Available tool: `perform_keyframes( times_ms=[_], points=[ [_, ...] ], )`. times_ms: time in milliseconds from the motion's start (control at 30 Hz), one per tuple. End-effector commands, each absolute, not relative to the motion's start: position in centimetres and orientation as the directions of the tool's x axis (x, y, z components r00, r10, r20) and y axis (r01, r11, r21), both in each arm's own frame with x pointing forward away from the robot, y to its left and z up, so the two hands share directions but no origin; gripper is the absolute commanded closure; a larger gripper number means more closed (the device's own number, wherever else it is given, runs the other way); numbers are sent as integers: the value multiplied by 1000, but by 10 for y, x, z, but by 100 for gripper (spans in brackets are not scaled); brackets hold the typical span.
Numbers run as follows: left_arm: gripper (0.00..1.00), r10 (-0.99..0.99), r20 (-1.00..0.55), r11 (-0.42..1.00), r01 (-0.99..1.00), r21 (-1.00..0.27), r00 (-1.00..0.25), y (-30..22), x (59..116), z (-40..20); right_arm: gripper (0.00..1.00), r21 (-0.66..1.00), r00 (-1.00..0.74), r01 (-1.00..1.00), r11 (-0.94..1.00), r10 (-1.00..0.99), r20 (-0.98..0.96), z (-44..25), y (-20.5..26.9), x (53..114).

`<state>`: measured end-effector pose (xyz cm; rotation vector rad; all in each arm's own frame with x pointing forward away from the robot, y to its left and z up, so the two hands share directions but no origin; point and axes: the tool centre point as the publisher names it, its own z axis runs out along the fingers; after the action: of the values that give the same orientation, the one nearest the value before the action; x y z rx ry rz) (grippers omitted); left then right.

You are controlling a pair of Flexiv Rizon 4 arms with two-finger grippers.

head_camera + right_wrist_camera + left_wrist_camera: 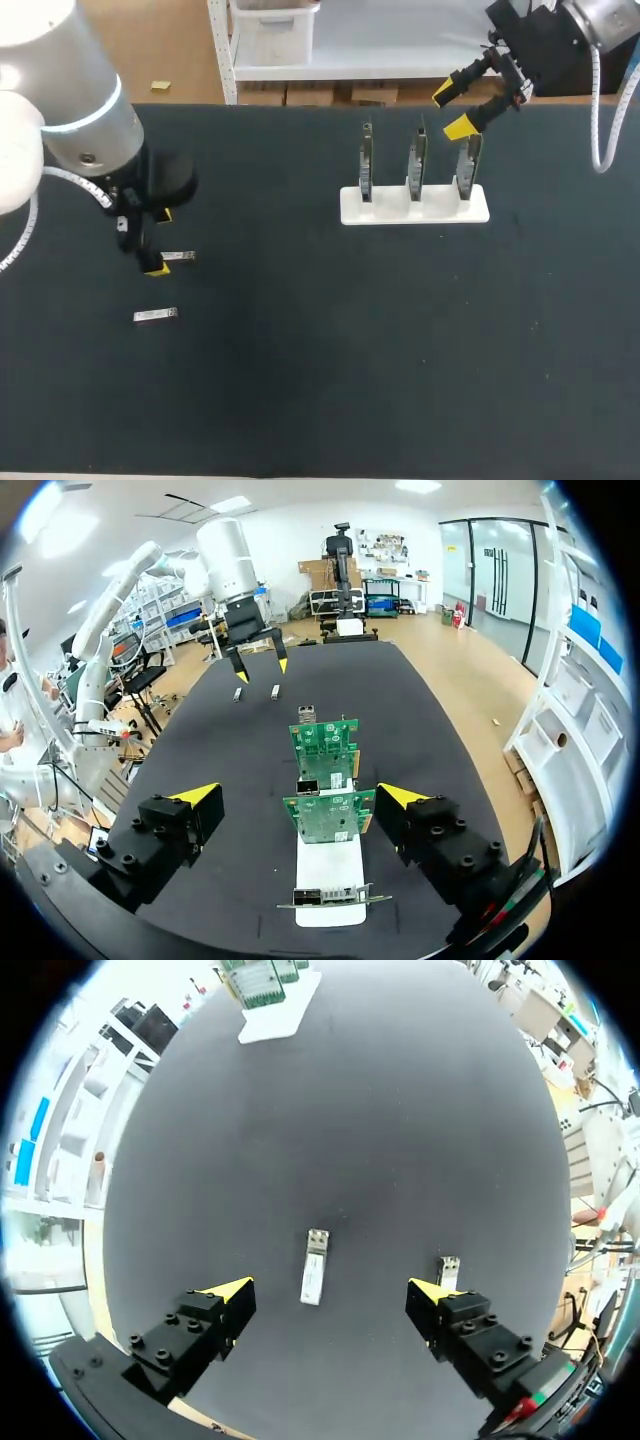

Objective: Pick up the optical module with the left hand, and insert it into the network port with the right hand.

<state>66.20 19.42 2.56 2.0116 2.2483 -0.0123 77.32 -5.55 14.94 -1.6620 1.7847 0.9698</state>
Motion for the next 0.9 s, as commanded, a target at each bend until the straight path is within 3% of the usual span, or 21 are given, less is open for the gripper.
perform_keyframes(
  times_ms=[33, 900],
  points=[
    [0, 992, -73, 107, 993, 52, -103, 193, 668, 18, 0, 153, -119, -988, -1, -623, -773, 149, -55, 771],
    [0, 993, -7, 117, 993, 14, -117, 211, 666, -14, 0, 153, -119, -988, -1, -623, -773, 149, -55, 771]
  ],
)
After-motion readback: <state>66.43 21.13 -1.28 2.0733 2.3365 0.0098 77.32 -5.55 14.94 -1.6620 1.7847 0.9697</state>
